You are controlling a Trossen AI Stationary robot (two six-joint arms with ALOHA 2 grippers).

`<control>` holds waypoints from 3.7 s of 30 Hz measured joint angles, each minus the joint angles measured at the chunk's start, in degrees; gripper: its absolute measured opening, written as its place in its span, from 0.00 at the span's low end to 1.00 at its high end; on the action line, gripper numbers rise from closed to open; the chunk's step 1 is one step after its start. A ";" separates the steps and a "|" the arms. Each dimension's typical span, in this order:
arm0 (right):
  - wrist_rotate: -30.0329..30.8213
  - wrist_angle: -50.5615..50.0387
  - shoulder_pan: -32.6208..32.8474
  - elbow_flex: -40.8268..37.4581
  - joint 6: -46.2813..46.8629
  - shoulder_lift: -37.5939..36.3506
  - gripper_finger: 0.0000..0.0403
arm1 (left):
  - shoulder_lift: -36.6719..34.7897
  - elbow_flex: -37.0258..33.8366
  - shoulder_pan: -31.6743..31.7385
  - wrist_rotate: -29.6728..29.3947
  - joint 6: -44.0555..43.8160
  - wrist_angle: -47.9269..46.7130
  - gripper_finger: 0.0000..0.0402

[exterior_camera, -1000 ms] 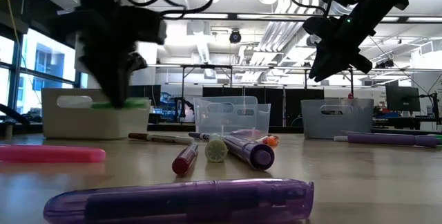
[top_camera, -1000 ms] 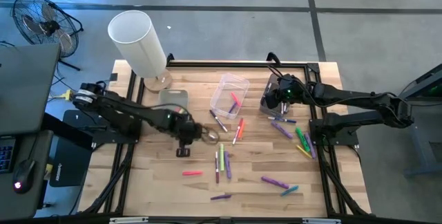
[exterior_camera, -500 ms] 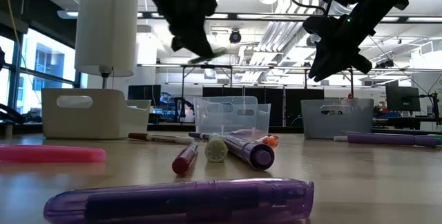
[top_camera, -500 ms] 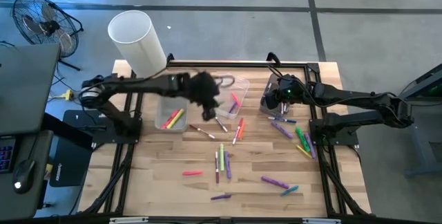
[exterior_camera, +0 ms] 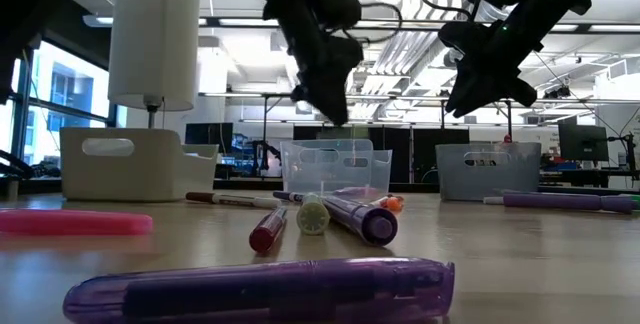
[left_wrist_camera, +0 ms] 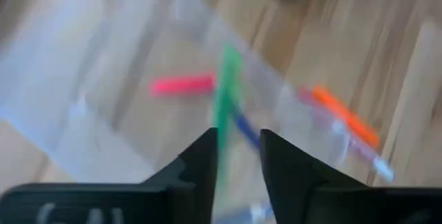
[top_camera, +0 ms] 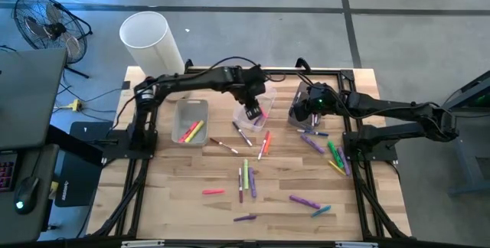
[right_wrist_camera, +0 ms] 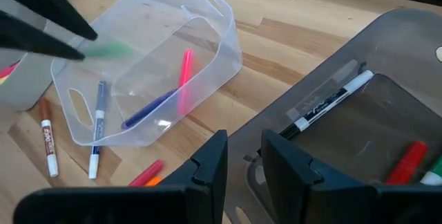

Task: Pick & Place Markers
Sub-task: Put the green pen into the transparent bin, then put the brown marker into the black bin

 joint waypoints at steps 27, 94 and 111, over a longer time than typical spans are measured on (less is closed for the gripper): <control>-5.29 -0.70 0.48 0.00 -1.17 0.00 0.19 | -28.50 -26.20 -12.06 -2.45 -6.37 -0.25 0.03; 0.56 -23.13 27.26 75.05 -1.54 80.62 0.09 | -81.19 -65.64 -35.74 -12.23 -29.82 14.56 0.00; 5.50 -26.80 32.06 74.60 3.31 72.20 0.04 | -81.19 -65.62 -35.72 -12.57 -29.60 14.56 0.00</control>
